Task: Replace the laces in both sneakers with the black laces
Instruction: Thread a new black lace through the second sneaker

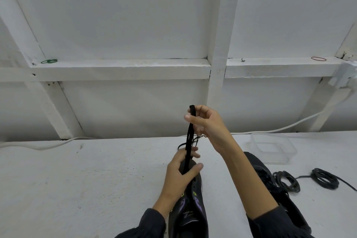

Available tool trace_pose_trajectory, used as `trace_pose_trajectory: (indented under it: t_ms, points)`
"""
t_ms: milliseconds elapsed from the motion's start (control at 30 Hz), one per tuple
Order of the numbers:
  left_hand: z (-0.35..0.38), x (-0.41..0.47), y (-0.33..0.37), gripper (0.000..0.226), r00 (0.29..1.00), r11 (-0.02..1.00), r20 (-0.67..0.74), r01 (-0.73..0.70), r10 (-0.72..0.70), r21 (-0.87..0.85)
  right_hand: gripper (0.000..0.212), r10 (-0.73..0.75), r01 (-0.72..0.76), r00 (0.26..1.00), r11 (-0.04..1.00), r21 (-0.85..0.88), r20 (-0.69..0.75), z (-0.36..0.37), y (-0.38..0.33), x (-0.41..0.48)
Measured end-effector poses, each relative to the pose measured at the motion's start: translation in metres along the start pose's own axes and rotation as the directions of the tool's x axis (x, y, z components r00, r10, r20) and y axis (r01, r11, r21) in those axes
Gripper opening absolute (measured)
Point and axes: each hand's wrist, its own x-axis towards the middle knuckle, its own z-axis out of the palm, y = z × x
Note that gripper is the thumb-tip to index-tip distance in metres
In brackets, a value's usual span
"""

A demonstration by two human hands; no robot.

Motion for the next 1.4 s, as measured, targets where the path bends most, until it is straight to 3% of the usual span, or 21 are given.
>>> trace_pose_trajectory:
  t_ms: [67,233,300,367,433,500,600,700,767,833,900,1033,1167,1233,1400]
  points:
    - [-0.004,0.005,0.016,0.018,0.998,0.999,-0.061,-0.030,0.028,-0.031,0.019,-0.015,0.012,0.999,0.998,-0.064,-0.035,-0.001,0.005,-0.003]
    - [-0.031,0.000,0.007,0.021,0.950,0.996,-0.307,0.029,-0.055,-0.090,0.029,-0.012,-0.023,0.975,0.987,-0.157,-0.220,-0.025,0.031,-0.015]
    - [-0.043,-0.010,-0.009,0.019,0.903,0.994,-0.418,0.077,-0.101,-0.075,0.039,-0.055,-0.071,0.932,0.942,-0.329,-0.357,-0.042,0.050,-0.022]
    - [-0.054,-0.018,-0.027,0.022,0.837,0.988,-0.524,0.145,-0.155,-0.061,0.040,-0.128,-0.176,0.896,0.778,-0.603,-0.426,-0.058,0.069,-0.030]
    - [-0.066,-0.024,-0.044,0.025,0.764,0.974,-0.616,0.226,-0.194,-0.026,0.042,-0.140,-0.298,0.897,0.508,-0.808,-0.419,-0.069,0.085,-0.038]
    - [-0.077,-0.028,-0.060,0.027,0.707,0.944,-0.674,0.328,-0.213,0.046,0.047,-0.056,-0.347,0.926,0.256,-0.902,-0.372,-0.074,0.099,-0.043]
    - [-0.091,-0.029,-0.080,0.038,0.686,0.856,-0.693,0.476,-0.219,0.201,0.052,0.156,-0.310,0.942,0.068,-0.948,-0.296,-0.076,0.114,-0.042]
    - [-0.094,-0.023,-0.086,0.057,0.793,0.755,-0.565,0.510,-0.227,0.413,0.052,0.249,-0.271,0.934,0.032,-0.962,-0.255,-0.071,0.119,-0.033]
    - [-0.086,-0.015,-0.083,0.056,0.896,0.762,-0.402,0.390,-0.186,0.517,0.052,0.202,-0.211,0.959,0.042,-0.977,-0.198,-0.066,0.123,-0.024]
    - [-0.076,-0.005,-0.082,0.044,0.958,0.779,-0.262,0.251,-0.116,0.575,0.052,0.173,-0.147,0.977,0.122,-0.982,-0.125,-0.060,0.130,-0.015]
    - [-0.066,0.004,-0.085,0.037,0.985,0.769,-0.139,0.167,-0.102,0.617,0.043,0.159,-0.084,0.986,0.198,-0.977,-0.053,-0.053,0.139,-0.010]
    - [-0.052,0.021,-0.088,0.028,0.989,0.725,0.027,0.088,-0.145,0.683,0.021,0.103,-0.055,0.994,0.248,-0.967,-0.030,-0.045,0.153,-0.011]
    - [-0.067,0.024,-0.084,0.008,0.988,0.678,-0.039,0.129,-0.147,0.724,0.017,0.117,-0.142,0.987,0.304,-0.942,-0.111,-0.054,0.154,-0.017]
    - [-0.081,0.019,-0.081,0.013,0.969,0.604,-0.119,0.228,-0.217,0.764,0.020,0.154,-0.192,0.976,0.290,-0.938,-0.153,-0.063,0.151,-0.019]
    - [-0.122,0.006,-0.073,0.017,0.849,0.371,-0.368,0.504,-0.380,0.780,0.013,0.422,-0.272,0.878,0.053,-0.961,-0.225,-0.080,0.131,-0.023]
